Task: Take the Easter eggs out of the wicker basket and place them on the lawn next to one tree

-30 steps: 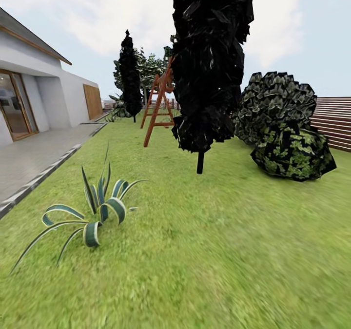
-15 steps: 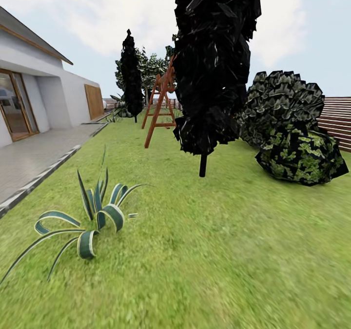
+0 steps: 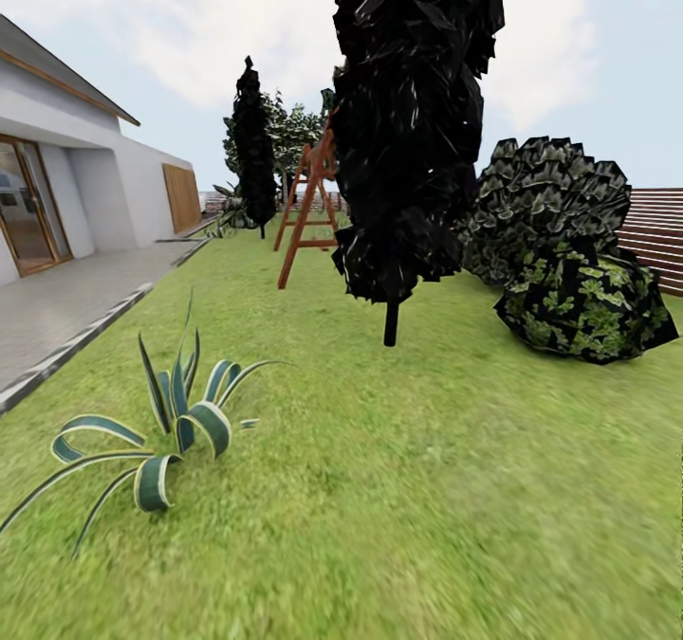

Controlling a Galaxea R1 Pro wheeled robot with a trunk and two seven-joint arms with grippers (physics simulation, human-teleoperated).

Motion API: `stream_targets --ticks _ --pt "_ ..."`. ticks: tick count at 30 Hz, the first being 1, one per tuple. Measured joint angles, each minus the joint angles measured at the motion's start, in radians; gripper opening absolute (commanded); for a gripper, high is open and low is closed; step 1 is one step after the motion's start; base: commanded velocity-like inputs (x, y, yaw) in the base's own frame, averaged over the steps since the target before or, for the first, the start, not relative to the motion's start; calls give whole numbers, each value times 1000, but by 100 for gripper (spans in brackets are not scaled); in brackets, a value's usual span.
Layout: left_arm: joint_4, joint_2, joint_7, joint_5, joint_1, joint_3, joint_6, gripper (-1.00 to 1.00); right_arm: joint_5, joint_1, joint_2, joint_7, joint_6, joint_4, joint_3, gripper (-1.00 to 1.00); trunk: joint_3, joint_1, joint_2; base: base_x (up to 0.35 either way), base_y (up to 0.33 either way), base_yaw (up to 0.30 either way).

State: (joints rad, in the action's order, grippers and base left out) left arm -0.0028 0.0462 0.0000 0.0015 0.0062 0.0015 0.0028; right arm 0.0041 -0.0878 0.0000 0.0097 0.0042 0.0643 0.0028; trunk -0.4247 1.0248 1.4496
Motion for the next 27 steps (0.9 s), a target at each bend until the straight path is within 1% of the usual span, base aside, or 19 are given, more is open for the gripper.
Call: stream_targets --ticks 4,8,27 --pt "0 1 0 1 0 0 0 100 0 0 0 0 0 0 0 100 0 0 0 191 -259 0" --pt "0 1 -1 1 0 0 0 100 0 0 0 0 0 0 0 100 0 0 0 276 -126 0" --pt "0 1 -2 3 0 3 1 100 -1 0 0 -1 0 0 0 100 0 0 0 326 -6 0"
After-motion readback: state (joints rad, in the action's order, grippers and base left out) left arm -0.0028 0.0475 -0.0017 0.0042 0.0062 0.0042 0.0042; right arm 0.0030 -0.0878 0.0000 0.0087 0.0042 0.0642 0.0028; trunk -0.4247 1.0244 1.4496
